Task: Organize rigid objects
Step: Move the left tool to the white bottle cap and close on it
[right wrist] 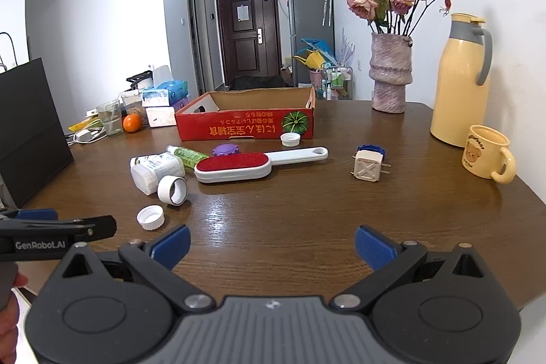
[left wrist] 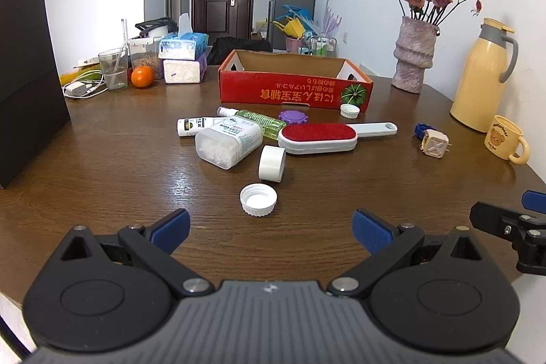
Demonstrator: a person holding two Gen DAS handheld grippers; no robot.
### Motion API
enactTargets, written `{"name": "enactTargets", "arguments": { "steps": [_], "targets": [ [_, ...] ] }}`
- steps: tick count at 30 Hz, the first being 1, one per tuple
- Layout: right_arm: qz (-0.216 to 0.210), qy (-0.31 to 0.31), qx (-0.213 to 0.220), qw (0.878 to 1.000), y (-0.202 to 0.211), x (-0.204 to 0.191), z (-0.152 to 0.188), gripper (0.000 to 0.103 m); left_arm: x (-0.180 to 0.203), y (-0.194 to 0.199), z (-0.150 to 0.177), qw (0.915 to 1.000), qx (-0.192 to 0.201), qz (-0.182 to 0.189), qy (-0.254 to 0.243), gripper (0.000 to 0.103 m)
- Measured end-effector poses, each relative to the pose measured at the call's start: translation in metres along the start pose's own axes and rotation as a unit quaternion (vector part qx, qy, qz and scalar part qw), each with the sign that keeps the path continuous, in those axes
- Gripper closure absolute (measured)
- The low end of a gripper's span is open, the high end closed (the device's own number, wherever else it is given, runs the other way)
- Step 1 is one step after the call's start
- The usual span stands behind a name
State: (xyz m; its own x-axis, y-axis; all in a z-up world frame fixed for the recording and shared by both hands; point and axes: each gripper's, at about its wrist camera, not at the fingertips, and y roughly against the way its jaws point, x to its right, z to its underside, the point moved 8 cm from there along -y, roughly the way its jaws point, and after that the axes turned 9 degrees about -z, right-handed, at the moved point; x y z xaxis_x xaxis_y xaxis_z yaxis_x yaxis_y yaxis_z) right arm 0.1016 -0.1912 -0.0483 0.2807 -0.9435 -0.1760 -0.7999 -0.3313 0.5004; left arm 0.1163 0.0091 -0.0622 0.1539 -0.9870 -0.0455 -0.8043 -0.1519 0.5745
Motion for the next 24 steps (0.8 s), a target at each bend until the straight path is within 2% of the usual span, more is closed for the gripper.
{"name": "enactTargets", "arguments": {
  "steps": [18, 24],
  "targets": [
    [-0.006, -0.011, -0.024, 1.000, -0.067, 0.016, -0.009, 0.000, 0.001, -0.078, -0.005, 0.9989, -0.045, -0.012, -0.004, 0.000],
    [-0.012, -0.010, -0.030, 0.999, -0.086, 0.017, -0.011, 0.000, 0.002, -0.101, -0.003, 0.9982, -0.058, -0.016, -0.009, 0.013]
  ]
}}
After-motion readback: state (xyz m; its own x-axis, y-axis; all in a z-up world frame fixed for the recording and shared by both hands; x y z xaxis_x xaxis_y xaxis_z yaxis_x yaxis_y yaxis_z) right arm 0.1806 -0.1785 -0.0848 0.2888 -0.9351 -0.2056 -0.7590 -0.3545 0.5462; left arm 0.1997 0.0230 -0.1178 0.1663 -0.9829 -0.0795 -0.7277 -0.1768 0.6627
